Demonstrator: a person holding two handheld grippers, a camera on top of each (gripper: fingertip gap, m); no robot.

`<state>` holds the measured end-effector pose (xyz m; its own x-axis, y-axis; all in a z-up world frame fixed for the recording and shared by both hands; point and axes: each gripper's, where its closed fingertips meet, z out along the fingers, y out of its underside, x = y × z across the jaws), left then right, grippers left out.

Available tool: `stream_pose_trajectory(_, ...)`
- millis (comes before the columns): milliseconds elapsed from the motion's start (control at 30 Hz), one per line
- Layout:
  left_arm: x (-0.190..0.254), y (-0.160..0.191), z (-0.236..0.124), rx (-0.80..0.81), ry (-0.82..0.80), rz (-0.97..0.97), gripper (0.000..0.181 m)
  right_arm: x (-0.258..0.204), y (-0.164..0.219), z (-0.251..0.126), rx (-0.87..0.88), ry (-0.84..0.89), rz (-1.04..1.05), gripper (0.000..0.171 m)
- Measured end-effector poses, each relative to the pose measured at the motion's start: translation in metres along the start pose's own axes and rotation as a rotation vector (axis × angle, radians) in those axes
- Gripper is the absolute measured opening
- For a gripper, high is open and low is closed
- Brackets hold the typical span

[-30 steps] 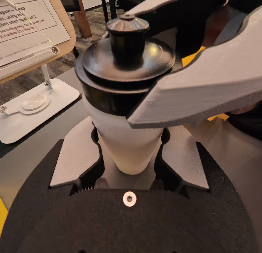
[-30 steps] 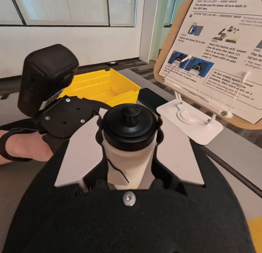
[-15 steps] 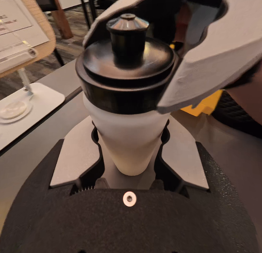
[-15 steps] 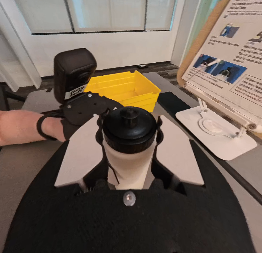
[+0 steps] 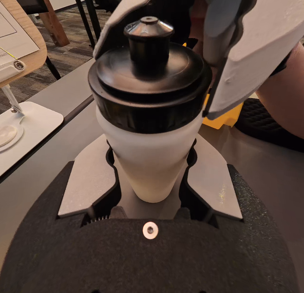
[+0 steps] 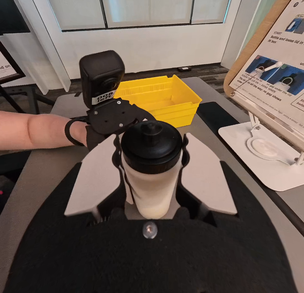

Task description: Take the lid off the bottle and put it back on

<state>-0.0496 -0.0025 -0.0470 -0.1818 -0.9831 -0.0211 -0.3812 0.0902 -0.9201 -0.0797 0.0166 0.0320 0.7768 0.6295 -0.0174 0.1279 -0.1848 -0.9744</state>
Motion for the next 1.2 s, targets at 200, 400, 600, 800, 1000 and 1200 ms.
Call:
stream_pose_trajectory(200, -0.006, 0.0, -0.001, -0.006, -0.049, -0.026, 0.088, 0.004, 0.007, 0.01, -0.035, 0.086, -0.054, 0.076)
stream_pose_trajectory(400, -0.027, 0.003, -0.007, -0.008, -0.225, -0.073, 0.088, 0.018, 0.003, 0.022, 0.039, 0.366, 0.032, 0.076)
stream_pose_trajectory(600, -0.022, 0.003, -0.005, -0.011, -0.142, -0.052, 0.088, 0.013, 0.001, 0.018, 0.003, 0.249, -0.038, 0.078)
stream_pose_trajectory(800, -0.01, 0.001, -0.003, -0.002, -0.024, -0.017, 0.088, 0.006, 0.001, 0.009, 0.029, 0.08, -0.031, 0.074)
stream_pose_trajectory(1000, -0.029, 0.004, -0.007, -0.01, -0.21, -0.076, 0.088, 0.019, -0.002, 0.019, 0.077, 0.404, 0.038, 0.074)
stream_pose_trajectory(1200, -0.027, 0.003, -0.007, -0.006, -0.148, -0.072, 0.088, 0.015, -0.003, 0.017, 0.049, 0.297, 0.01, 0.076)
